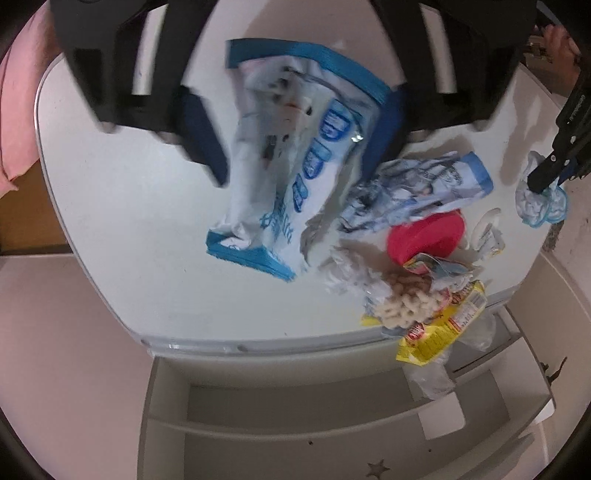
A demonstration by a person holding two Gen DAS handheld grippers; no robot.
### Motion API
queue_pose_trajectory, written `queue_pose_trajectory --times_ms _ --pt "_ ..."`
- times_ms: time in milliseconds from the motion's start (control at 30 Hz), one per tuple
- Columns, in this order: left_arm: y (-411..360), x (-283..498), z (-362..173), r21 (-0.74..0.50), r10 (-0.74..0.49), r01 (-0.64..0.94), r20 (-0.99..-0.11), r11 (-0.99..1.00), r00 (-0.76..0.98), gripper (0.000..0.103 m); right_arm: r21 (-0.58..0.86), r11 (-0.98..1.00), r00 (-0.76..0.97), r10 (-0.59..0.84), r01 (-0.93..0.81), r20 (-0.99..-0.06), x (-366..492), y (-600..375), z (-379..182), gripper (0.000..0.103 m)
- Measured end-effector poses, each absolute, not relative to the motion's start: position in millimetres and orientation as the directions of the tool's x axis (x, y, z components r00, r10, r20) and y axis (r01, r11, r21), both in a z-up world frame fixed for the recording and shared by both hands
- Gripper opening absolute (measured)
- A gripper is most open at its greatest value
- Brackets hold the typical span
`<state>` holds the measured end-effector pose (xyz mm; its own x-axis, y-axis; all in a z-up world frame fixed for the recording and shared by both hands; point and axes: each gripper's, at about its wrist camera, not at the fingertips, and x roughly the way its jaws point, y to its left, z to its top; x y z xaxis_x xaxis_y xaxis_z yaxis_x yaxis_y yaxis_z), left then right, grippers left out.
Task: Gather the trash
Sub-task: 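Grasp the blue-trimmed cloth mask with left tool while right tool grasps the blue-white wrapper, then carry both items to the black bin and open both tools to drop them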
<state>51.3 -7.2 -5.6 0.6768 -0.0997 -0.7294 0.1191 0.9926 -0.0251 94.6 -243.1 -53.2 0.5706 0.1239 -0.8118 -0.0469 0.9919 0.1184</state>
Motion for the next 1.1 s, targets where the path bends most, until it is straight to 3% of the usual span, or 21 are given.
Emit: queue_pose_trajectory --times_ms 33,67,100,400,700,833,1100 --pt "-13 52 -5 -0.022 -0.106 0.132 -0.73 0.991 0.675 0.018 0.132 0.99 0.568 0.134 -0.045 -0.812 94 -247 -55 0.049" --pt "-18 52 -3 -0.021 -0.113 0.144 -0.729 0.989 0.675 0.018 0.169 0.984 0.57 0.167 -0.05 -0.805 92 -255 -54 0.035" --pt "-22 52 -2 -0.021 -0.119 0.152 -0.727 0.988 0.676 0.018 0.185 0.981 0.579 0.179 -0.049 -0.796 88 -260 -52 0.03" --pt "-129 48 20 -0.044 -0.314 0.396 -0.692 0.917 0.65 0.017 0.193 0.971 0.704 0.04 0.139 -0.71 5 -372 -25 0.017" --pt "-308 13 6 -0.153 -0.596 0.728 -0.696 0.669 0.402 0.018 0.214 0.855 0.659 -0.182 0.473 -0.73 -100 -515 -66 0.012" --pt "-379 -17 -18 -0.182 -0.64 0.821 -0.722 0.541 0.261 0.018 0.236 0.778 0.582 -0.196 0.582 -0.789 -133 -569 -112 0.012" --pt "-499 -42 -105 -0.231 -0.609 0.892 -0.791 0.389 0.061 0.018 0.245 0.628 0.406 -0.125 0.739 -0.905 -165 -651 -215 0.012"
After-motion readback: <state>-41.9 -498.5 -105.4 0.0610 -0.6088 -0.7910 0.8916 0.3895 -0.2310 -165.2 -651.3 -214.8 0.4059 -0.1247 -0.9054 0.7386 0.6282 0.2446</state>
